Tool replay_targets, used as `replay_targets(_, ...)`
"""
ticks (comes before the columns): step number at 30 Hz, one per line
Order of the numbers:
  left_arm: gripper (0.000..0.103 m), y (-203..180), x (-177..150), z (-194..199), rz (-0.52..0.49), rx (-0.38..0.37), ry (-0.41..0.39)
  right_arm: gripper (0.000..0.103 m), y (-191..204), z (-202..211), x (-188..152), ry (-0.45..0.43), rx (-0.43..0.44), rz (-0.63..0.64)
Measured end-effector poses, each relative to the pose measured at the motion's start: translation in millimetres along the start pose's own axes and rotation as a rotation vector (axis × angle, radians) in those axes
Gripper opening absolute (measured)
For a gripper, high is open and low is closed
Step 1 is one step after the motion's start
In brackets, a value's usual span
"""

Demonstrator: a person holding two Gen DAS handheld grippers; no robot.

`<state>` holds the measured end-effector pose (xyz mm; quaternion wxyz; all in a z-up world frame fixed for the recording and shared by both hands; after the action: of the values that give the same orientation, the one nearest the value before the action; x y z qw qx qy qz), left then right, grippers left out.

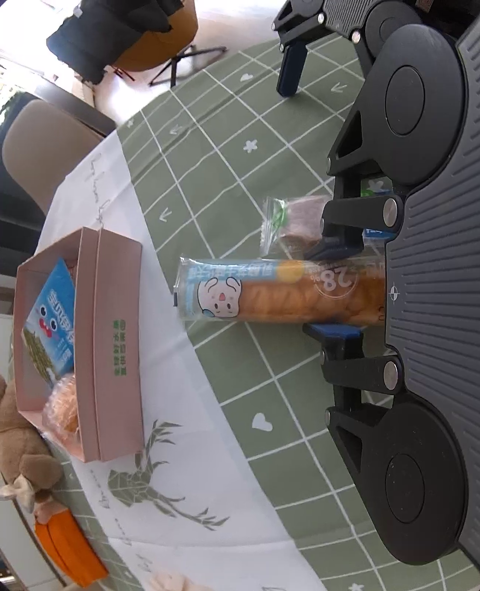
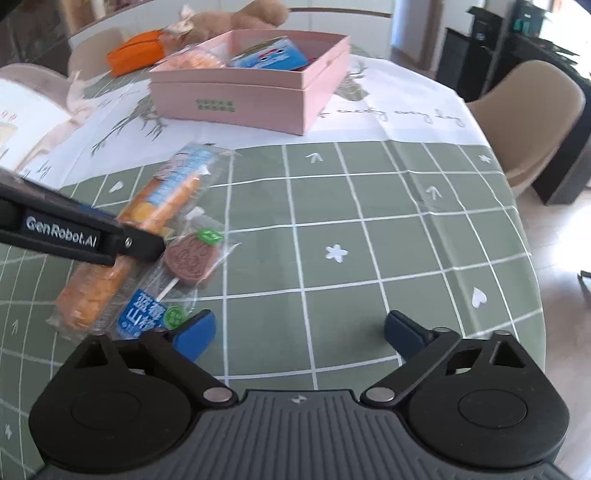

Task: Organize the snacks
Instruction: 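Grasp the orange bread roll with left gripper and lift it, then grasp the blueberry hawthorn lollipop with right gripper while left gripper holds the bread roll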

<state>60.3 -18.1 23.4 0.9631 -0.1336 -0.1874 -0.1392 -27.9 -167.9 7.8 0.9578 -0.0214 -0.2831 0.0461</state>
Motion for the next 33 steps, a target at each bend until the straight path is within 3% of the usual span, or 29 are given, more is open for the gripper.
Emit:
replay_targets(2,0.035,6.5,-3.4,4.7,0.018,-0.001,-0.011,0.103,0.1,0.1,-0.6,-0.004,-0.005,-0.005)
replay_targets(7,0.034,35.3,-16.7,18.8,0.085,0.088,-0.039,0.103,-0.6,-3.2,9.3,0.056,0.015,0.008)
replay_targets(9,0.034,47.6,-21.8,23.7,0.127,0.094,-0.033,0.101,-1.8,-2.3,15.7,0.085,0.047,-0.026)
replay_targets(11,0.035,57.0,-27.1,27.6,0.160,0.088,-0.030,0.093,2.2,4.6,19.7,0.054,0.116,-0.059)
replay_targets(17,0.035,60.4,-34.8,30.3,0.195,0.064,-0.018,0.090,44.6,0.4,29.9,0.042,0.166,0.045)
replay_targets(23,0.035,54.0,-36.6,29.1,0.186,0.087,-0.024,0.086,48.6,1.6,20.3,0.041,0.083,0.155)
replay_targets(26,0.036,53.0,-36.9,29.3,0.187,0.093,-0.025,0.086,24.3,2.3,18.9,0.059,0.050,0.111)
replay_targets(30,0.036,55.5,-36.2,29.8,0.201,0.085,-0.022,0.076,7.7,2.9,23.0,0.061,0.073,0.030)
replay_targets(33,0.036,56.0,-36.2,30.0,0.202,0.085,-0.021,0.074,18.3,-2.6,29.4,0.043,0.084,0.069)
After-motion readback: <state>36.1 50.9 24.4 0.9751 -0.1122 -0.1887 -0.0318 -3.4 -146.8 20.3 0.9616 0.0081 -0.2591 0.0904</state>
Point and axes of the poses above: each gripper's, at about its wrist camera, not at the fingertips, and z roughly against the way its jaws point, y to its left, x to its top, the point moved 1 cm from there along -z, roughly the way its jaws point, and after that the axes turned 9 degrees about z, right-handed, at the moved point
